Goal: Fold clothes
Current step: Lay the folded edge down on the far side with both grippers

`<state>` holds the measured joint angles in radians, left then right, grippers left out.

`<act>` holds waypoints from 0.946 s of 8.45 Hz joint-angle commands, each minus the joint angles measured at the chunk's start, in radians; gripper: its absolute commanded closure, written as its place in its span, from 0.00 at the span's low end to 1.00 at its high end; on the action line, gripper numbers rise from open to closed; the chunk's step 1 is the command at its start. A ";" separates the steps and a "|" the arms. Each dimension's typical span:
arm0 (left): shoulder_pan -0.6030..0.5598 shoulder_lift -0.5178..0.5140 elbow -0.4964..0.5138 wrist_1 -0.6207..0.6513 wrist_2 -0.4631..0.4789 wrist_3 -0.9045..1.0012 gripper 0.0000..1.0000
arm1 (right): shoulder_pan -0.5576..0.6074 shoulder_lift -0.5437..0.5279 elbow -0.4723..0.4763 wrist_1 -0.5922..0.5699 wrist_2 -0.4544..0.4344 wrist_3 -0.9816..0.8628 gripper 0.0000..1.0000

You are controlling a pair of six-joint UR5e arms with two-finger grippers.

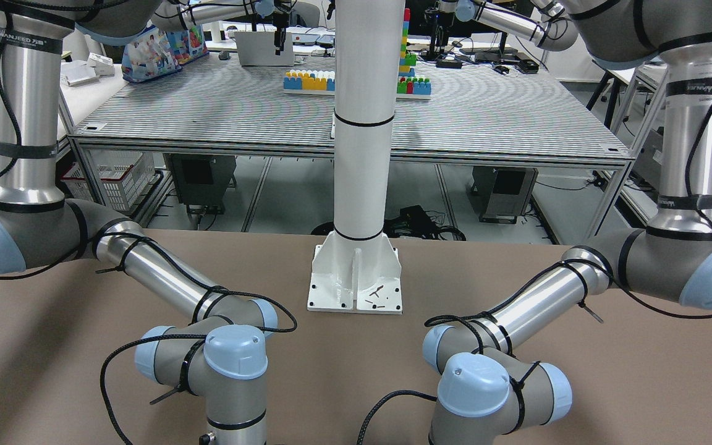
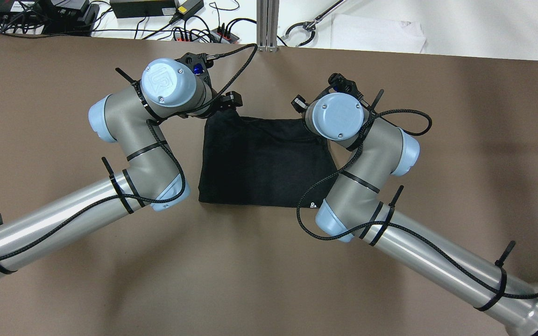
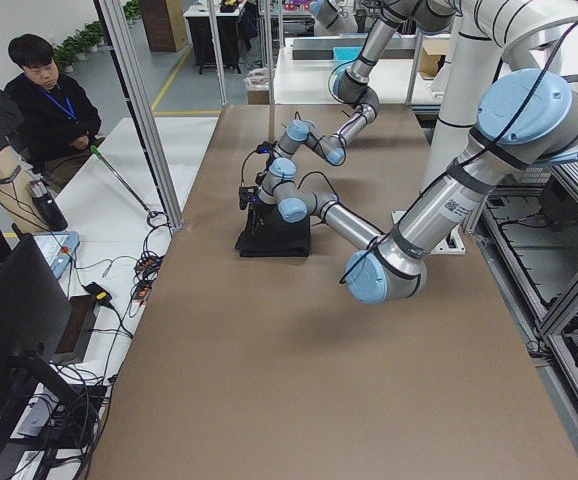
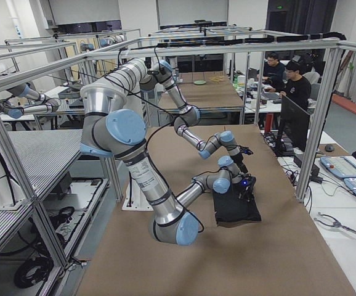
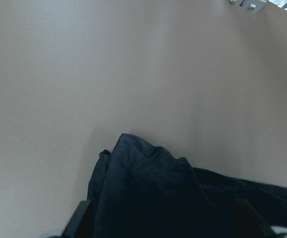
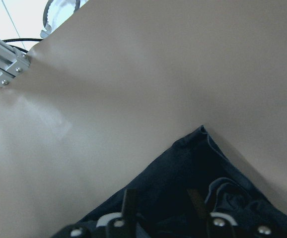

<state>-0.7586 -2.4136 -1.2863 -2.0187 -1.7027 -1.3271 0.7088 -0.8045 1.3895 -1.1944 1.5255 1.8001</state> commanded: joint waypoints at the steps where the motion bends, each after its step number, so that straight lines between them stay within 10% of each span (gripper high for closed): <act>1: -0.001 -0.001 -0.001 0.000 0.000 -0.001 0.00 | 0.000 0.015 -0.015 0.001 -0.002 0.016 1.00; 8: -0.001 0.010 -0.019 0.000 -0.002 -0.007 0.00 | 0.037 0.067 -0.305 0.225 -0.090 -0.023 1.00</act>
<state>-0.7593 -2.4106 -1.2928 -2.0187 -1.7036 -1.3342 0.7418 -0.7617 1.1631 -1.0189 1.4771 1.8009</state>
